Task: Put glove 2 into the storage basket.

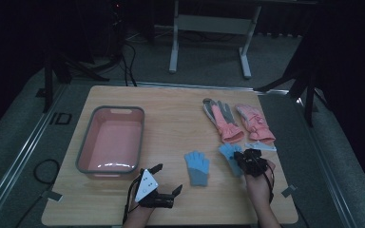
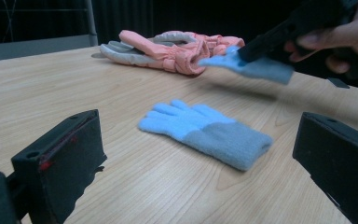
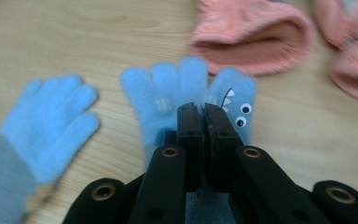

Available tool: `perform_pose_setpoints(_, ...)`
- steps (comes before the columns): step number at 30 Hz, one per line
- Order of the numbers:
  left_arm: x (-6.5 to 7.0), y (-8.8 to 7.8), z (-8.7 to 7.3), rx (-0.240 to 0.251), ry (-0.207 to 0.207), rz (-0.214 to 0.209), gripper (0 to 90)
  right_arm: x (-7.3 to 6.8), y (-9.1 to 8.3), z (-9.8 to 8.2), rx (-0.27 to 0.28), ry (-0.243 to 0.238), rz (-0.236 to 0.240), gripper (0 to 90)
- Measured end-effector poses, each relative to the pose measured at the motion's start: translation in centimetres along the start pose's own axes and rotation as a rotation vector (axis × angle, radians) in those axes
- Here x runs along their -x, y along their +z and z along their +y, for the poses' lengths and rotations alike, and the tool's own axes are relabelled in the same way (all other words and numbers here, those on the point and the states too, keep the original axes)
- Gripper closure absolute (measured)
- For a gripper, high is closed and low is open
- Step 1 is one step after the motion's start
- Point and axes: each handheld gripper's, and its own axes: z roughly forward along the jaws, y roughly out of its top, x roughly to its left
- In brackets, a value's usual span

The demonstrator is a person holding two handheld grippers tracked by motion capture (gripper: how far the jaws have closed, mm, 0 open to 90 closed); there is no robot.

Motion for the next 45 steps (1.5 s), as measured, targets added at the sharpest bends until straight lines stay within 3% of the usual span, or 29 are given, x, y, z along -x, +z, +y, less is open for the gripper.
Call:
perform_pose_setpoints(2,0.0,0.0,0.0,0.001,-0.003,0.0,1.9,0.0,-0.7,-0.3,0.013,0.048,-0.032,86.3)
perform_pose_setpoints(4,0.0,0.0,0.0,0.002,-0.002,0.001,1.9,-0.1,-1.1,-0.5,0.018,0.064,-0.072,86.3)
perform_pose_setpoints(8,0.0,0.0,0.0,0.001,0.0,0.001,1.9,-0.3,-1.8,-1.3,0.038,0.111,-0.083,86.3)
perform_pose_setpoints(14,0.0,0.0,0.0,-0.002,0.004,0.0,1.9,-0.6,-2.0,-2.4,0.047,0.137,-0.1,86.3)
perform_pose_setpoints(26,0.1,0.1,0.0,-0.004,0.004,-0.001,1.9,-0.1,1.0,-4.4,-0.025,0.165,-0.073,82.0)
perform_pose_setpoints(32,0.0,0.2,0.1,-0.01,0.008,-0.007,1.9,0.6,-0.7,-3.0,0.004,0.166,-0.004,68.2)
perform_pose_setpoints(33,0.1,0.2,0.1,-0.008,0.008,-0.006,1.9,0.7,-1.2,-2.7,0.022,0.152,0.008,65.2)
perform_pose_setpoints(34,0.1,0.2,0.1,-0.005,0.008,-0.007,1.9,0.8,-1.5,-2.4,0.032,0.104,0.016,60.3)
perform_pose_setpoints(35,0.0,0.2,0.0,-0.004,0.007,-0.008,1.9,0.8,-1.7,-2.2,0.028,0.065,-0.001,60.1)
perform_pose_setpoints(36,0.0,0.2,0.0,-0.004,0.006,-0.009,1.9,1.1,-1.9,-2.1,0.029,0.046,0.015,60.7)
perform_pose_setpoints(38,0.0,0.1,0.0,-0.003,0.004,-0.009,1.9,1.7,-1.8,-1.9,0.028,-0.028,0.115,60.7)
perform_pose_setpoints(42,0.0,0.1,0.0,0.002,0.003,-0.006,1.9,2.8,-1.3,-2.0,0.015,-0.213,0.243,61.4)
perform_pose_setpoints(45,0.0,0.1,0.0,0.001,0.005,-0.005,1.9,3.4,-1.0,-2.1,0.007,-0.255,0.279,61.6)
